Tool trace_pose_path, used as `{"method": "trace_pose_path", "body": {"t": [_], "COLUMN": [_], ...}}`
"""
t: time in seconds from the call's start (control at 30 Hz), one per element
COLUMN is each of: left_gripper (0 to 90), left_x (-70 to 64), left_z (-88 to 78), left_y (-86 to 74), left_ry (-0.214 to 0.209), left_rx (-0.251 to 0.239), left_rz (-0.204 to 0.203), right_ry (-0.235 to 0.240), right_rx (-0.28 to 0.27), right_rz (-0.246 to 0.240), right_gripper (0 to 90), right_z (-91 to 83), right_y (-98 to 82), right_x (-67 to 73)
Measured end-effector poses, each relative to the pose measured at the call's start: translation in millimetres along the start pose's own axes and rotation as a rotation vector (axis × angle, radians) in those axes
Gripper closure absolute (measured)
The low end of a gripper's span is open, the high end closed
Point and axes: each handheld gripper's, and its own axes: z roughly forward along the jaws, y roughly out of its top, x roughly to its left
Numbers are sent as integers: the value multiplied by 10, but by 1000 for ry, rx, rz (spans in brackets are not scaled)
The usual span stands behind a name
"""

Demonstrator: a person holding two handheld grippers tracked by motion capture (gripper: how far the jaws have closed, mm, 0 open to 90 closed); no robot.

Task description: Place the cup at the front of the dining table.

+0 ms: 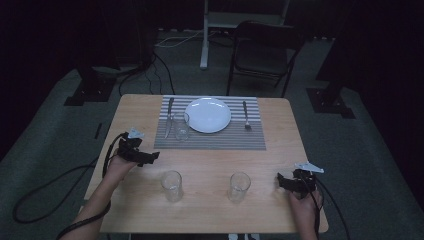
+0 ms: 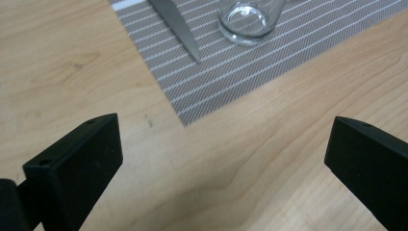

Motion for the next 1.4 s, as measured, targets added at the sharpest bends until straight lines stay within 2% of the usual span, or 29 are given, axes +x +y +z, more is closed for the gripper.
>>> {"method": "trace_pose_path", "body": {"t": [0.07,0.23,0.33,0.43,0.47,0.53,0.7,0.93,1.03,1.2,1.33,1.4], "left_gripper": [2,2,2,2,2,2,2,2,2,2,2,2], "left_x": [3,8,-13,-30,-37,-58,-83,-76,-69,-93,-88,-78], "left_z": [-35,-115,-135,-142,-143,-149,-198,-354,-419,-470,-532,-549], "left_y": [-69,-249,-360,-467,-499,-564,-743,-987,-1053,-1148,-1246,-1266], "left_ry": [20,27,57,61,63,96,114,206,207,238,241,268], "left_rx": [-3,-30,-40,-48,-47,-43,-60,-114,-134,-116,-171,-163], "left_rz": [1,-32,-24,-40,-38,-18,-51,-117,-130,-138,-155,-161], "right_ry": [0,0,0,0,0,0,0,0,0,0,0,0], "right_rx": [0,1,0,0,0,0,0,0,0,1,1,1], "right_rz": [0,0,-1,0,-1,0,0,-1,2,1,1,1], "right_gripper": [139,139,139,139,139,139,139,139,139,139,139,139], "right_z": [0,0,0,0,0,0,0,0,0,-1,-1,-1], "right_y": [0,0,0,0,0,0,0,0,1,1,1,1], "right_x": [0,0,-1,0,0,0,0,-1,2,1,1,1]}}
